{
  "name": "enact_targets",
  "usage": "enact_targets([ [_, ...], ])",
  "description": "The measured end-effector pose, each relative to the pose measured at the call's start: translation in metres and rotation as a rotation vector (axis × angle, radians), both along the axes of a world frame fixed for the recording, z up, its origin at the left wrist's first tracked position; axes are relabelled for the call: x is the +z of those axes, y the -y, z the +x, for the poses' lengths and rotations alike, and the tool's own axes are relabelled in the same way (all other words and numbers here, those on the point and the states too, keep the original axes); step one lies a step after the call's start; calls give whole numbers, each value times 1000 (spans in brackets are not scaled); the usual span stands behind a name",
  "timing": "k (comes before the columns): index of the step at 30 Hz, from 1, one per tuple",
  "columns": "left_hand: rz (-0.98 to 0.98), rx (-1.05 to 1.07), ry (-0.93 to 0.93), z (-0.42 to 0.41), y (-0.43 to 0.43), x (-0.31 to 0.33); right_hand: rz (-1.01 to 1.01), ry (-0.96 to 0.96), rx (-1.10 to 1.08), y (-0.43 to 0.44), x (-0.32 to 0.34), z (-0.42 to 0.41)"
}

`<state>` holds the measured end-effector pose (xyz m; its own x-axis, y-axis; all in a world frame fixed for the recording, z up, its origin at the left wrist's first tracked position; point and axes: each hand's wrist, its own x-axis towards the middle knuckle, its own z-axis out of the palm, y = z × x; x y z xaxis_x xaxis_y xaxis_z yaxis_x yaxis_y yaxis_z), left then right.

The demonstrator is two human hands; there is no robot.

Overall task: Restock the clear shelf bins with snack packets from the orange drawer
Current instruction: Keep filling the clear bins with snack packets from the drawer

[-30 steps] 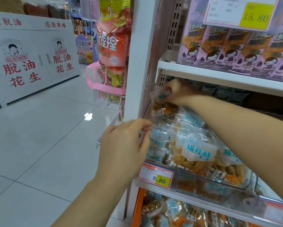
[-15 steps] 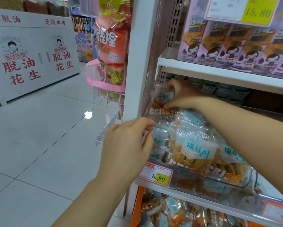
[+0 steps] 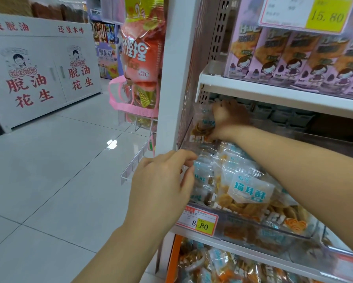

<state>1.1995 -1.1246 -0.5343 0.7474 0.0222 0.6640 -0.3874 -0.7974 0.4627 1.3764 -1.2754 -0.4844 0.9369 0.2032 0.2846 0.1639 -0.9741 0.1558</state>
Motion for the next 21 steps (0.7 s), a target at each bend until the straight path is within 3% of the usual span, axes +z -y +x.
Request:
enact_targets([
  [3, -7, 7, -1, -1, 0, 1, 5, -6, 5, 1, 3, -3],
  [8, -15, 15, 10, 0, -2, 1, 342, -90, 174, 5, 10, -11],
  [13, -7, 13, 23, 0, -2, 1, 95, -269, 258, 2, 17, -12],
  [17, -6, 6, 14, 0, -2, 0, 138, -298, 266, 5, 12, -7],
  [21, -27, 13, -2, 0, -2, 0, 60, -317, 237, 7, 12, -4],
])
